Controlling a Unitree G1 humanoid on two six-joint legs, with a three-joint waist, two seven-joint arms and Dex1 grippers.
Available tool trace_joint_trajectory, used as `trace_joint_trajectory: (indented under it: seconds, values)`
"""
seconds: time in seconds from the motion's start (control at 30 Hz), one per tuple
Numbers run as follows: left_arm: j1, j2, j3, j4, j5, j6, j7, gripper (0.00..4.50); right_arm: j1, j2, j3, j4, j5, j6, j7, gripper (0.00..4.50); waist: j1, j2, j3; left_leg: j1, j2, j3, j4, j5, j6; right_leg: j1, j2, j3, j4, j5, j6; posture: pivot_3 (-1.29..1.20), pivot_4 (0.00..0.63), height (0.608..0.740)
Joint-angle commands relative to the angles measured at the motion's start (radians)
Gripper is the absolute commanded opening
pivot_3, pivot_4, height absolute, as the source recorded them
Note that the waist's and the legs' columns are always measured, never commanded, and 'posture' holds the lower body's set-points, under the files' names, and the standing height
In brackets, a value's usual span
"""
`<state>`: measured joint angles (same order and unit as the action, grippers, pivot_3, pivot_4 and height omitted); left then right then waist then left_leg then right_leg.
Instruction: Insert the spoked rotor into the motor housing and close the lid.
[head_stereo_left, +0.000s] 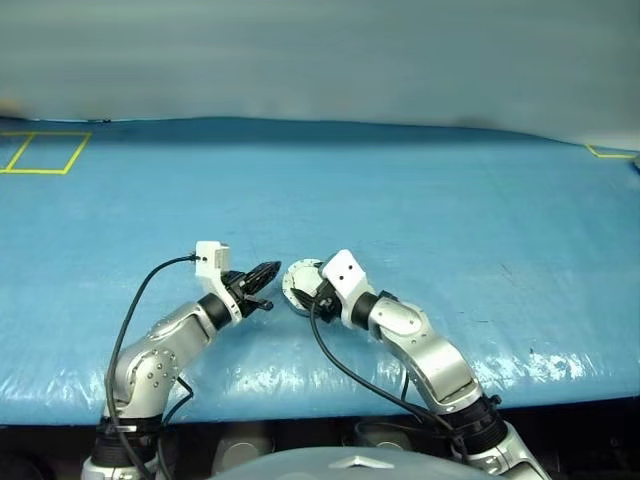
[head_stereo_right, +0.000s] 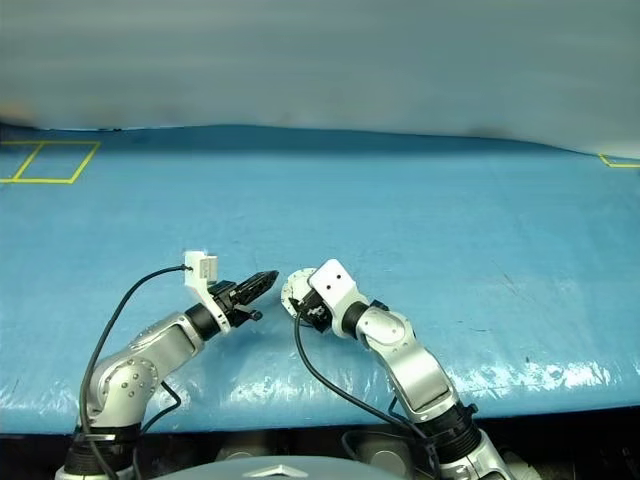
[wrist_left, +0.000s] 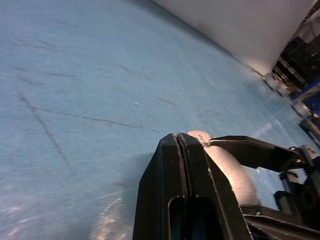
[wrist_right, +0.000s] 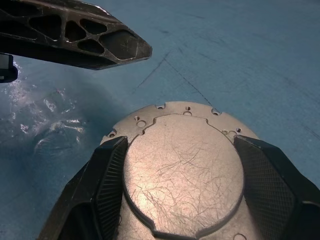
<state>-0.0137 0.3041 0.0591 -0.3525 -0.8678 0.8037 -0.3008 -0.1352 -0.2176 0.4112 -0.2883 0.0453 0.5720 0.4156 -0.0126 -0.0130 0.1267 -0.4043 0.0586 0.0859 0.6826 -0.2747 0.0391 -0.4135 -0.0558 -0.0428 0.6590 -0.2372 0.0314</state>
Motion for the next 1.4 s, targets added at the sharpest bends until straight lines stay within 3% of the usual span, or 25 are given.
trace_joint_trajectory:
  seconds: [0.03,0.8,1.0,1.13,1.27,1.4]
  values:
    - [-0.023,0.013,-0.005,-0.034,-0.046,0.079,0.001,0.0,0.023,-0.005,0.009,0.035,-0.007,0.033,0.001,3.04,0.0,0.0,0.0,0.0,0.0,0.0,0.0,0.0,0.0,0.0,0.0,0.0,0.0,0.0,0.0,0.0,0.15,0.74]
    - [-0.078,0.015,-0.045,0.063,0.051,0.203,0.007,0.0,0.02,-0.002,0.02,0.026,-0.012,0.043,0.0,3.04,0.003,0.0,0.0,0.004,0.0,-0.001,-0.002,0.0,-0.002,-0.001,-0.005,0.0,-0.001,0.001,-0.006,0.0,0.15,0.74]
    - [-0.132,0.001,-0.065,0.083,0.075,0.218,-0.005,0.0,0.04,-0.033,0.005,-0.035,0.041,0.048,0.062,3.04,0.007,0.001,0.001,0.004,-0.004,-0.003,-0.002,0.0,-0.001,-0.001,-0.006,-0.001,-0.001,0.001,-0.004,0.0,0.15,0.74]
    - [-0.135,0.006,-0.057,0.085,0.083,0.22,-0.015,0.0,0.115,-0.055,-0.082,-0.155,0.1,0.023,0.069,4.41,0.016,0.0,0.001,0.002,-0.008,-0.005,-0.003,-0.002,0.002,-0.001,-0.009,0.0,-0.004,-0.001,-0.002,0.0,0.15,0.74]
    - [-0.129,0.014,-0.056,0.079,0.093,0.221,-0.024,0.0,0.201,-0.085,-0.211,-0.279,0.191,0.06,0.078,4.49,0.016,0.001,0.001,-0.006,-0.007,-0.006,-0.005,-0.003,0.002,-0.001,-0.007,0.0,-0.01,0.0,0.0,0.0,0.15,0.74]
    - [-0.126,0.018,-0.058,0.081,0.104,0.215,-0.04,0.0,0.259,-0.042,-0.361,-0.345,0.366,0.166,0.052,4.49,0.016,0.001,0.002,-0.008,-0.007,-0.007,-0.005,-0.003,0.002,0.0,-0.006,-0.001,-0.015,0.001,0.002,0.0,0.15,0.74]
